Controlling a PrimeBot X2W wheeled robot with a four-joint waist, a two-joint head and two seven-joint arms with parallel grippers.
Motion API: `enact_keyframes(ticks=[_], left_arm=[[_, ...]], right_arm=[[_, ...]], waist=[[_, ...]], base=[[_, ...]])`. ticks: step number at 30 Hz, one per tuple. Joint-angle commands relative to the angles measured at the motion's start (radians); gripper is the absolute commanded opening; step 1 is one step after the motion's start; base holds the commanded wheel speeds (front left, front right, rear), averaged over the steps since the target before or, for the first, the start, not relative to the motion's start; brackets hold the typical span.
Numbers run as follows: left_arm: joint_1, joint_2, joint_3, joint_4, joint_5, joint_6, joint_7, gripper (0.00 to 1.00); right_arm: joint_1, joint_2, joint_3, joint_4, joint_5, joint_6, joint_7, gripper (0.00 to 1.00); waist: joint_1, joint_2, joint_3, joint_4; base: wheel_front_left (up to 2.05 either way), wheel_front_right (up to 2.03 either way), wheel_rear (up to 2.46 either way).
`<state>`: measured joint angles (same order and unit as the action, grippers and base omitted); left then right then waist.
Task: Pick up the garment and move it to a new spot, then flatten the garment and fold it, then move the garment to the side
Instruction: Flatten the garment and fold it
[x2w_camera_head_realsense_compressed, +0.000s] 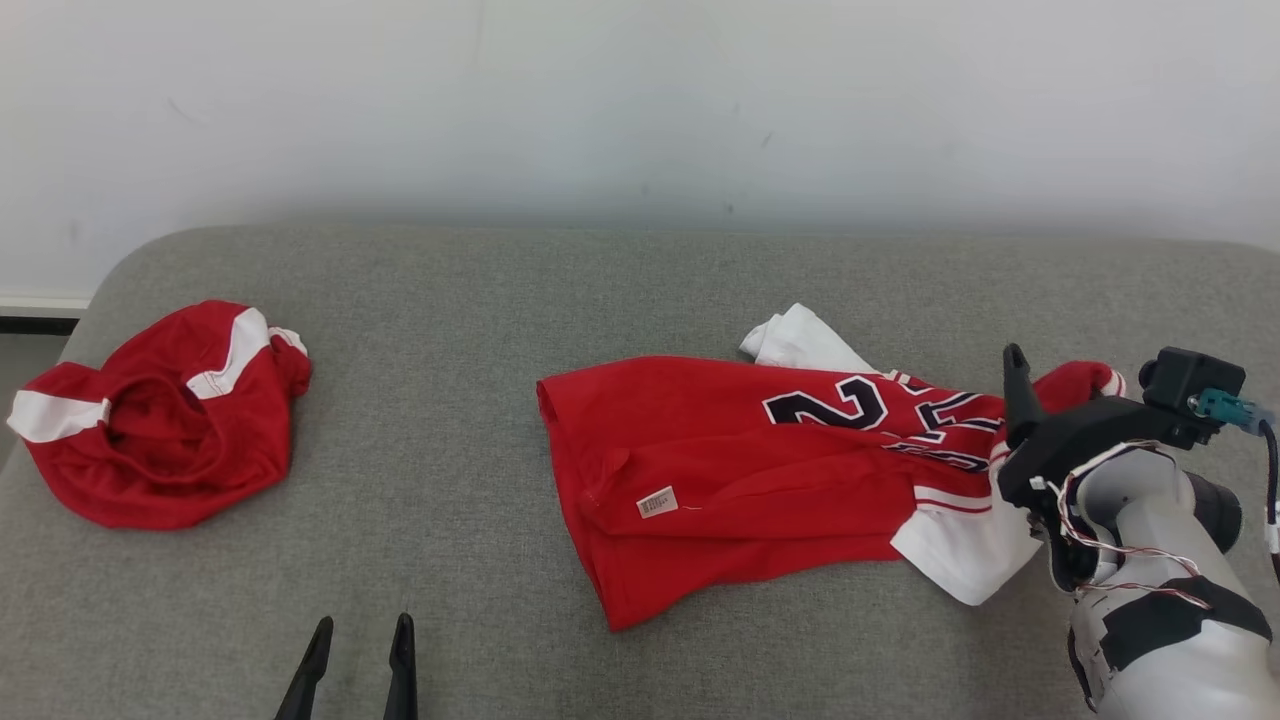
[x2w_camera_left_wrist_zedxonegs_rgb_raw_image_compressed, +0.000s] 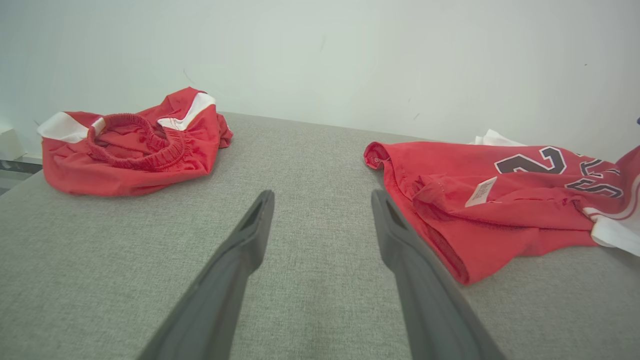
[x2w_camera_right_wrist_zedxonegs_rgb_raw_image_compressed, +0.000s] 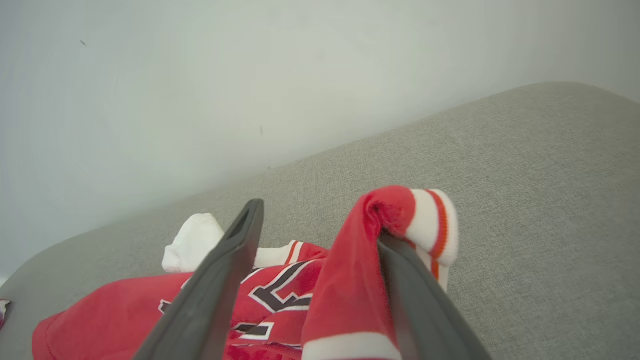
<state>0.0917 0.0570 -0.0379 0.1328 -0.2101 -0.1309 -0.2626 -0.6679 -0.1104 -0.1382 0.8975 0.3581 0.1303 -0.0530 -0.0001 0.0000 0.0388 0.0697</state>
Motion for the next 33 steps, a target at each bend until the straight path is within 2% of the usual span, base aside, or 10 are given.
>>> enact_keyframes(ticks=[1, 9, 16, 24, 28, 33], left_arm=[[-0.004, 0.003, -0.004, 0.002, 0.007, 0.001, -0.003, 1.00], [0.011, 0.002, 0.008, 0.000, 0.004, 0.001, -0.003, 1.00], [0.032, -0.001, 0.029, -0.006, 0.007, 0.001, -0.003, 1.00], [0.046, -0.005, 0.037, -0.010, 0.006, 0.001, -0.003, 1.00], [0.047, -0.005, 0.040, -0.013, 0.002, 0.001, -0.003, 1.00], [0.046, -0.006, 0.046, -0.019, 0.001, 0.001, -0.003, 1.00]], right_arm=[[-0.003, -0.020, -0.013, 0.023, -0.033, 0.001, 0.010, 1.00], [0.049, -0.050, -0.075, 0.103, -0.195, 0.001, 0.070, 1.00], [0.148, -0.063, -0.118, 0.046, -0.289, 0.001, 0.129, 1.00], [0.326, -0.044, -0.150, -0.198, -0.331, 0.001, 0.223, 1.00], [0.441, -0.020, -0.132, -0.386, -0.340, 0.001, 0.262, 1.00], [0.584, 0.017, -0.092, -0.640, -0.324, 0.001, 0.242, 1.00]], waist=[[0.0001, 0.0000, 0.000, 0.009], [0.0001, 0.0000, -0.009, 0.012], [0.0001, 0.0000, -0.030, -0.014], [0.0001, 0.0000, -0.049, -0.042], [0.0001, 0.0000, -0.052, -0.050], [0.0001, 0.0000, -0.055, -0.056]], base=[[0.00, 0.00, 0.00], [0.00, 0.00, 0.00], [0.00, 0.00, 0.00], [0.00, 0.00, 0.00], [0.00, 0.00, 0.00], [0.00, 0.00, 0.00]])
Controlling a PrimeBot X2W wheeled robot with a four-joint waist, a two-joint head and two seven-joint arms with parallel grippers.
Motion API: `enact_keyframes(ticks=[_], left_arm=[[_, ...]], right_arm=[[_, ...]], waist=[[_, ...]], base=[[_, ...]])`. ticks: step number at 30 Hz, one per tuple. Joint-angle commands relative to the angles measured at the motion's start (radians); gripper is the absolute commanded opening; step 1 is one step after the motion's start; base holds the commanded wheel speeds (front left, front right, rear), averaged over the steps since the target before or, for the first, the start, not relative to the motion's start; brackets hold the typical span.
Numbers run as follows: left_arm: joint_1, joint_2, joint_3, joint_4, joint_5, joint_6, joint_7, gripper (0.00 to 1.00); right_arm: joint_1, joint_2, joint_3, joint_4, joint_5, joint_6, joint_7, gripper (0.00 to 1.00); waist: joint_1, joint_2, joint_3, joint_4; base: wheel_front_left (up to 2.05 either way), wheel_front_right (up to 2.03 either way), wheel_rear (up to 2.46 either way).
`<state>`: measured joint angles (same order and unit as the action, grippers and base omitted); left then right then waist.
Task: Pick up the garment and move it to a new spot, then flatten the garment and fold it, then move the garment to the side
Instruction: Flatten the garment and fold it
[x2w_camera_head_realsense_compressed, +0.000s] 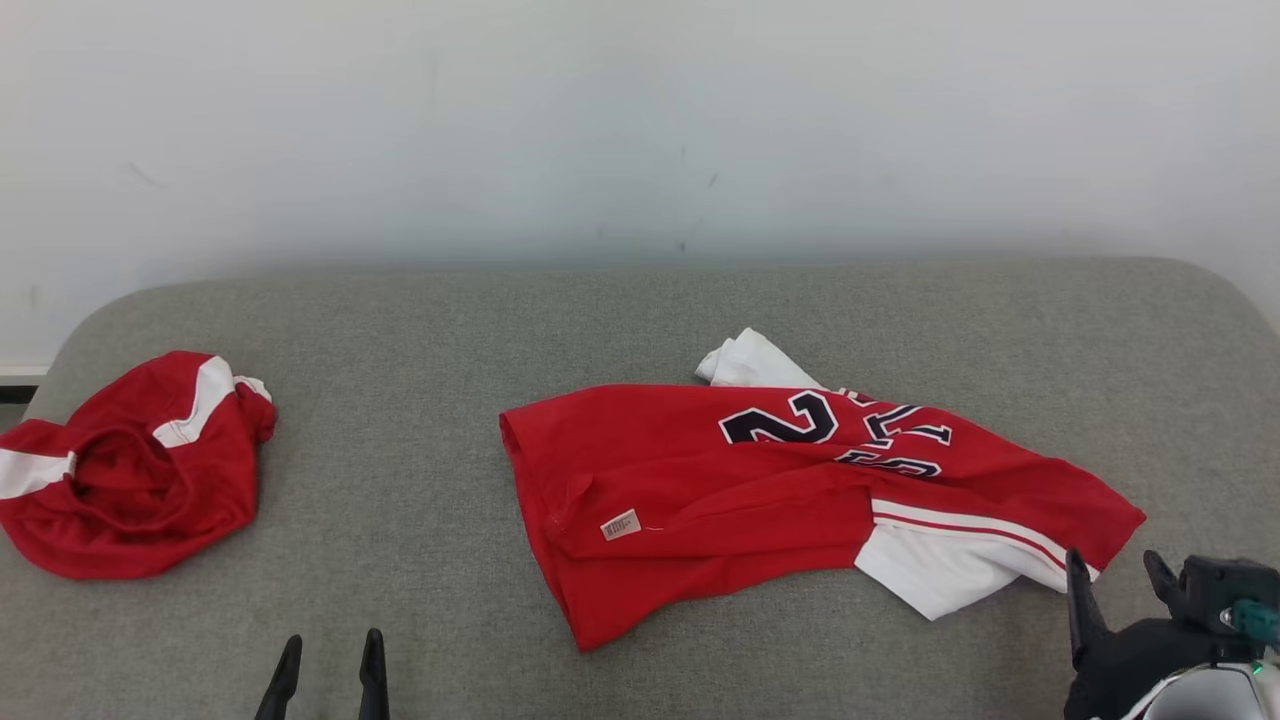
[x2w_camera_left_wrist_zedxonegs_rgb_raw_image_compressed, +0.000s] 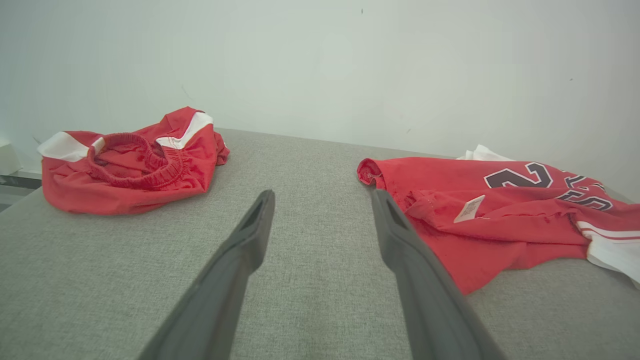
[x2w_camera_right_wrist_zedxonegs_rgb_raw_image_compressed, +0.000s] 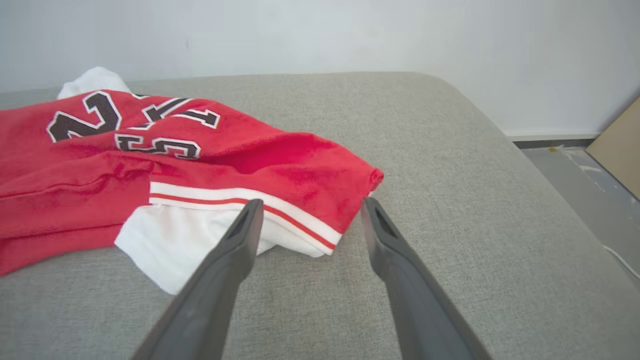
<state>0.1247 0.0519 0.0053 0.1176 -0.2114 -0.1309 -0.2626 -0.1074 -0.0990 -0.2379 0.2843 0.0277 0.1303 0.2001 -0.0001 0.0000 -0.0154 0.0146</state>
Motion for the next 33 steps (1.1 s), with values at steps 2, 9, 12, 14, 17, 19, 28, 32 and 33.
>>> enact_keyframes(ticks=[2, 9, 12, 14, 17, 19, 28, 32, 33], left_arm=[[0.012, -0.001, 0.005, -0.004, 0.003, 0.001, -0.003, 1.00], [0.020, -0.002, 0.011, -0.005, 0.006, 0.001, -0.003, 1.00], [0.021, -0.002, 0.016, -0.002, 0.008, 0.001, -0.003, 1.00], [0.023, -0.002, 0.015, 0.001, 0.015, 0.001, -0.003, 1.00], [-0.001, -0.002, 0.000, 0.014, 0.023, 0.001, -0.003, 1.00], [-0.033, 0.007, -0.020, 0.033, 0.024, 0.001, -0.003, 1.00], [-0.328, 0.082, -0.213, 0.178, -0.031, 0.001, 0.270, 1.00], [-0.464, 0.083, -0.272, 0.252, -0.055, 0.001, 0.443, 1.00], [-0.490, 0.080, -0.282, 0.271, -0.057, 0.001, 0.479, 1.00]], right_arm=[[0.072, 0.015, 0.027, -0.103, 0.010, 0.001, -0.040, 1.00], [0.177, 0.027, 0.111, -0.211, 0.013, 0.001, -0.156, 1.00], [0.216, 0.031, 0.153, -0.219, 0.021, 0.001, -0.183, 1.00], [0.221, 0.033, 0.163, -0.219, 0.024, 0.001, -0.182, 1.00], [0.220, 0.035, 0.168, -0.221, 0.029, 0.001, -0.179, 1.00], [0.214, 0.036, 0.170, -0.225, 0.032, 0.001, -0.176, 1.00], [0.207, 0.043, 0.186, -0.229, 0.043, 0.001, -0.168, 1.00], [0.203, 0.046, 0.203, -0.226, 0.048, 0.001, -0.166, 1.00], [0.203, 0.046, 0.206, -0.227, 0.048, 0.001, -0.165, 1.00]], waist=[[0.0001, 0.0000, -0.004, -0.002], [0.0001, 0.0000, -0.017, -0.006], [0.0001, 0.0000, -0.020, -0.013], [0.0001, 0.0000, -0.020, -0.018], [0.0001, 0.0000, -0.017, -0.025], [0.0001, 0.0000, -0.014, -0.030], [0.0001, 0.0000, 0.010, -0.056], [0.0001, 0.0000, 0.026, -0.080], [0.0001, 0.0000, 0.030, -0.086]], base=[[0.00, 0.00, 0.00], [0.00, 0.00, 0.00], [0.00, 0.00, 0.00], [0.00, 0.00, 0.00], [0.00, 0.00, 0.00], [0.00, 0.00, 0.00], [0.00, 0.00, 0.00], [0.00, 0.00, 0.00], [0.00, 0.00, 0.00]])
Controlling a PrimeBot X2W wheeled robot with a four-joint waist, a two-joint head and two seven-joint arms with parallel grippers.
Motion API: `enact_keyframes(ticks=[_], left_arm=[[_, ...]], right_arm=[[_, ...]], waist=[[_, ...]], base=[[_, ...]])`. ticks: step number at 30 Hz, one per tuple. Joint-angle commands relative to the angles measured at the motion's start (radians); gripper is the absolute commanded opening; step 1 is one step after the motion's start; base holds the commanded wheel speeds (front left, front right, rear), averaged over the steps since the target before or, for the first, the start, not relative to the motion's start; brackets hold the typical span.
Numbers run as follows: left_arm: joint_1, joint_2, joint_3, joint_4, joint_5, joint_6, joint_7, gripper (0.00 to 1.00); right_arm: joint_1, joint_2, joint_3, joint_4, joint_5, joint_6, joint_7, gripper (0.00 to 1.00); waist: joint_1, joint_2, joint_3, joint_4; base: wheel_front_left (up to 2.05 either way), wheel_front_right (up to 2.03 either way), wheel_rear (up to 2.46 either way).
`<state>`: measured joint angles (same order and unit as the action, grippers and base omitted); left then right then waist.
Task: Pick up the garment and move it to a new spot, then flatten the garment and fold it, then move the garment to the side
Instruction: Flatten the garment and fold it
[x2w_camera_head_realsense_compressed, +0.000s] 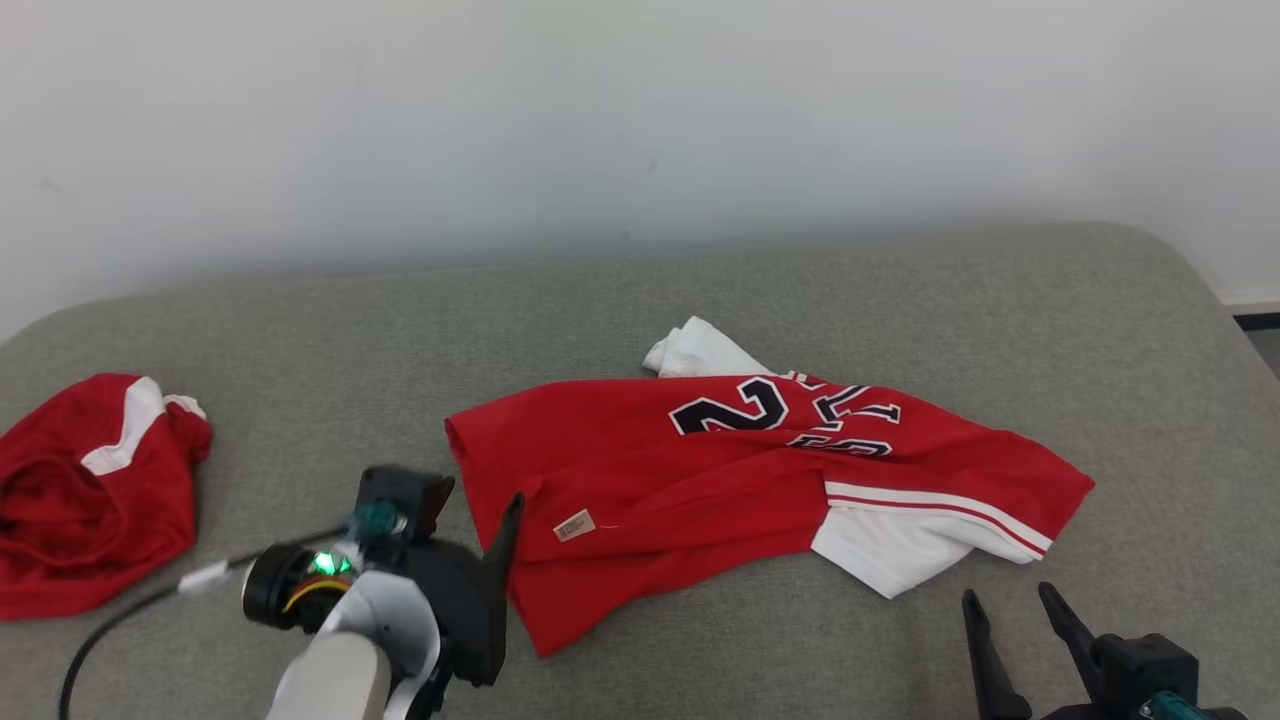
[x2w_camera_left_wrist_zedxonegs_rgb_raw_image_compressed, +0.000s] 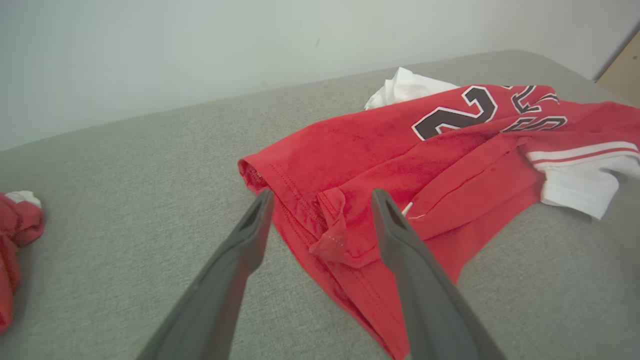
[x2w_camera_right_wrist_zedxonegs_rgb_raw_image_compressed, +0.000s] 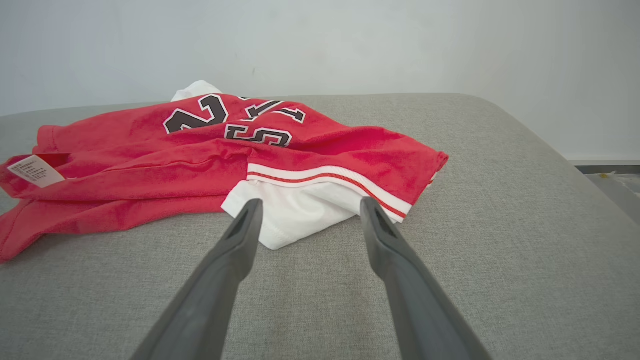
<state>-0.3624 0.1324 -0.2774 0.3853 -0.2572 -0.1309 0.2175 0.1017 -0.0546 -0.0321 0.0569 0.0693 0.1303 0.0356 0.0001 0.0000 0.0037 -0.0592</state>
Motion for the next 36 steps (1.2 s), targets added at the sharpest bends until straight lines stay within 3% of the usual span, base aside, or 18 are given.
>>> enact_keyframes(ticks=[1, 8, 17, 33, 35, 36], left_arm=[[-0.026, -0.001, -0.004, 0.025, -0.008, 0.006, 0.038, 1.00], [-0.167, -0.005, -0.059, 0.158, 0.035, 0.021, 0.235, 1.00], [-0.287, 0.016, -0.106, 0.260, 0.082, 0.036, 0.378, 1.00], [-0.382, 0.047, -0.151, 0.364, 0.121, 0.045, 0.395, 1.00], [-0.383, 0.046, -0.152, 0.371, 0.119, 0.049, 0.393, 0.53], [-0.383, 0.045, -0.153, 0.376, 0.117, 0.050, 0.392, 0.41]], right_arm=[[-0.009, 0.002, 0.006, -0.002, 0.006, 0.001, 0.002, 1.00], [-0.032, 0.003, 0.028, -0.001, 0.013, 0.001, -0.001, 1.00], [-0.058, 0.004, 0.055, 0.017, 0.023, 0.001, -0.014, 1.00], [-0.089, 0.005, 0.071, 0.046, 0.048, 0.001, -0.044, 1.00], [-0.099, 0.005, 0.073, 0.048, 0.053, 0.001, -0.047, 1.00], [-0.102, 0.005, 0.075, 0.050, 0.054, 0.001, -0.047, 1.00]], waist=[[-0.0001, 0.0000, 0.016, -0.021], [-0.0001, 0.0000, 0.052, -0.073], [-0.0001, 0.0000, 0.084, -0.113], [-0.0001, 0.0000, 0.134, -0.135], [-0.0001, 0.0000, 0.139, -0.135], [-0.0001, 0.0000, 0.141, -0.135]], base=[[0.00, 0.00, 0.00], [0.00, 0.00, 0.00], [0.00, 0.00, 0.00], [0.00, 0.00, 0.00], [0.00, 0.00, 0.00], [0.00, 0.00, 0.00]])
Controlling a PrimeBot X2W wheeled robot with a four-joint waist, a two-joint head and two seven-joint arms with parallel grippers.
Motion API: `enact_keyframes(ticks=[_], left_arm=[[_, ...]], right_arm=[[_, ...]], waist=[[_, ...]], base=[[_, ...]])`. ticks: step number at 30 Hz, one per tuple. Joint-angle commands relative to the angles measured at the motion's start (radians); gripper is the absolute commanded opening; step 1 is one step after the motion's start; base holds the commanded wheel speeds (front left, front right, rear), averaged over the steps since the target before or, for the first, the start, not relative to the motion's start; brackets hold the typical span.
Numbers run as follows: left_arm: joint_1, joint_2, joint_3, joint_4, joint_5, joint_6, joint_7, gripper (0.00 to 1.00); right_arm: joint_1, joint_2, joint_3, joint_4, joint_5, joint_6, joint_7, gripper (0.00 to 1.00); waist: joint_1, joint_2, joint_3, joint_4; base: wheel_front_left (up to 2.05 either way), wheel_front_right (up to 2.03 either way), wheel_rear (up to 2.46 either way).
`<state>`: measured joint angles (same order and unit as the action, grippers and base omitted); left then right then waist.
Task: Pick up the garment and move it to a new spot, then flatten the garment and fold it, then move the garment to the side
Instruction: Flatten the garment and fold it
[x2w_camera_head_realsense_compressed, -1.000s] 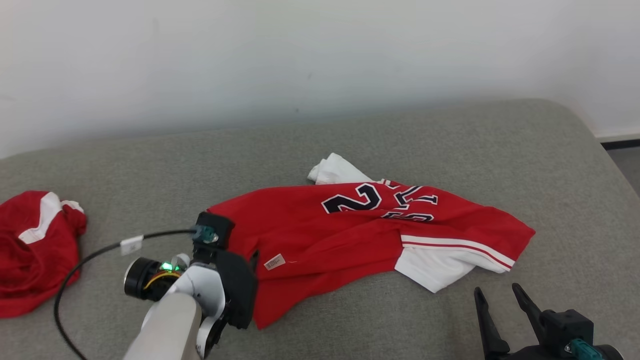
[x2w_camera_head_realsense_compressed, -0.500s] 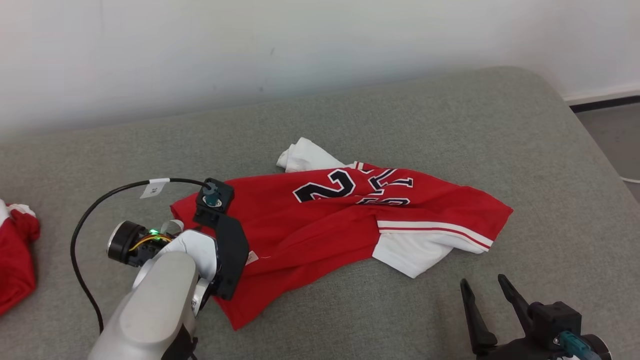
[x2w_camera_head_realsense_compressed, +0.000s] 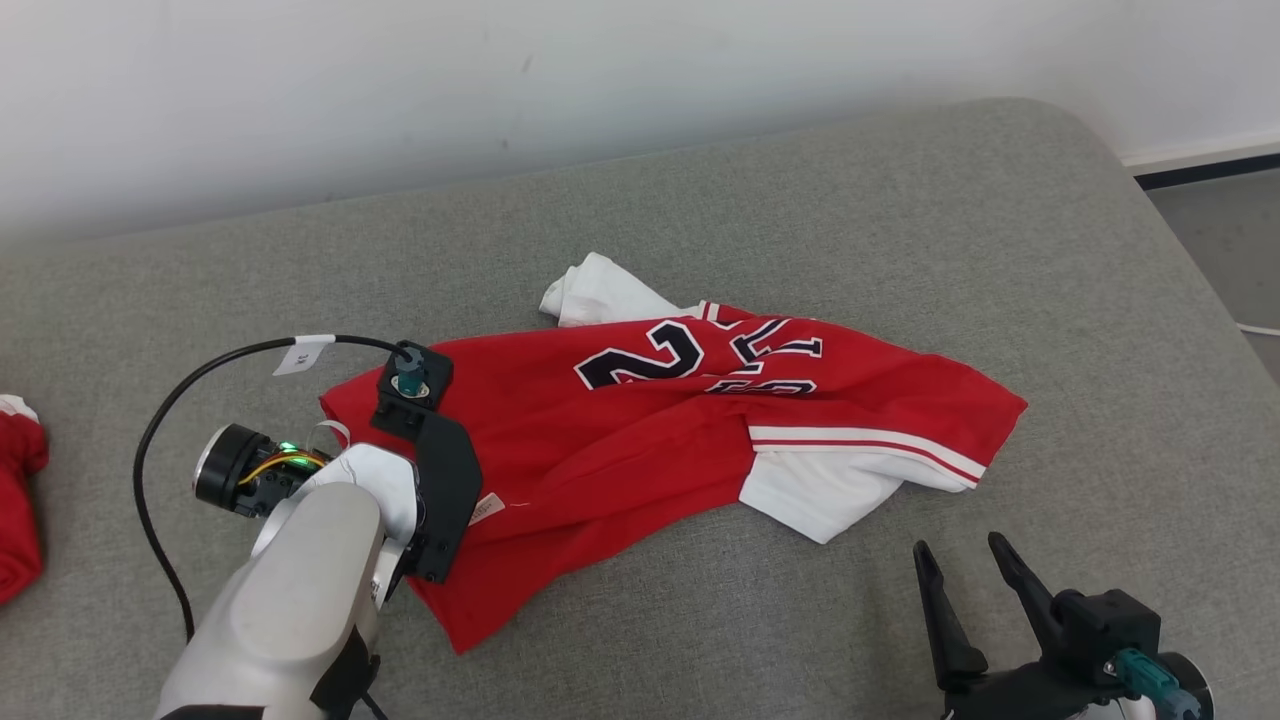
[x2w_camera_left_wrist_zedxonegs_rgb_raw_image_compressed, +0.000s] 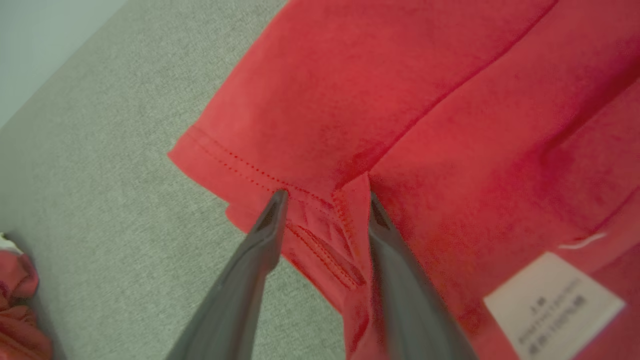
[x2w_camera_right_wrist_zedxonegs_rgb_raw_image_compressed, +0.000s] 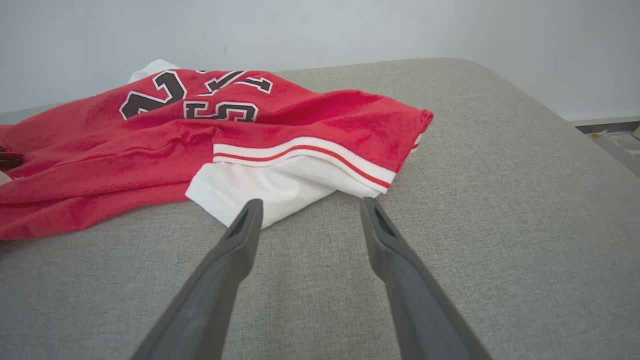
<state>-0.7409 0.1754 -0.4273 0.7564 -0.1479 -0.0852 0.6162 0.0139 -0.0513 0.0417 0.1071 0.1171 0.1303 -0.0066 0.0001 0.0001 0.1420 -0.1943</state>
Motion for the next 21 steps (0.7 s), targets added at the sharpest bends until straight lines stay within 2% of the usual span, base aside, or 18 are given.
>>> enact_keyframes(ticks=[1, 2, 6, 9, 14, 21], left_arm=[[-0.006, 0.001, -0.001, 0.009, 0.001, 0.003, -0.011, 0.18], [-0.008, -0.001, 0.002, 0.013, -0.005, 0.003, -0.014, 0.00], [-0.020, -0.019, 0.020, 0.020, -0.034, 0.010, -0.036, 0.00], [-0.022, -0.039, 0.067, 0.007, -0.090, 0.023, -0.063, 0.00], [0.029, -0.077, 0.199, -0.041, -0.254, 0.034, -0.106, 0.00], [0.155, -0.106, 0.348, -0.157, -0.481, 0.027, -0.088, 0.00]], right_arm=[[-0.016, 0.001, 0.002, 0.001, 0.007, 0.001, -0.006, 1.00], [-0.017, 0.001, 0.004, 0.003, 0.008, 0.001, -0.009, 1.00], [-0.024, 0.001, -0.005, 0.008, 0.013, 0.001, -0.014, 1.00], [-0.021, 0.001, -0.013, 0.012, 0.016, 0.001, -0.016, 1.00], [-0.004, 0.001, -0.027, 0.019, 0.022, 0.001, -0.018, 1.00], [0.011, 0.001, -0.034, 0.020, 0.031, 0.001, -0.016, 1.00]], waist=[[-0.0001, -0.0001, 0.005, 0.000], [-0.0001, -0.0001, 0.007, -0.001], [-0.0001, -0.0001, 0.014, 0.008], [-0.0001, -0.0001, 0.011, 0.019], [-0.0001, -0.0001, -0.010, 0.051], [-0.0001, -0.0001, -0.048, 0.104]], base=[[0.00, 0.00, 0.00], [0.00, 0.00, 0.00], [0.00, 0.00, 0.00], [0.00, 0.00, 0.00], [0.00, 0.00, 0.00], [0.00, 0.00, 0.00]])
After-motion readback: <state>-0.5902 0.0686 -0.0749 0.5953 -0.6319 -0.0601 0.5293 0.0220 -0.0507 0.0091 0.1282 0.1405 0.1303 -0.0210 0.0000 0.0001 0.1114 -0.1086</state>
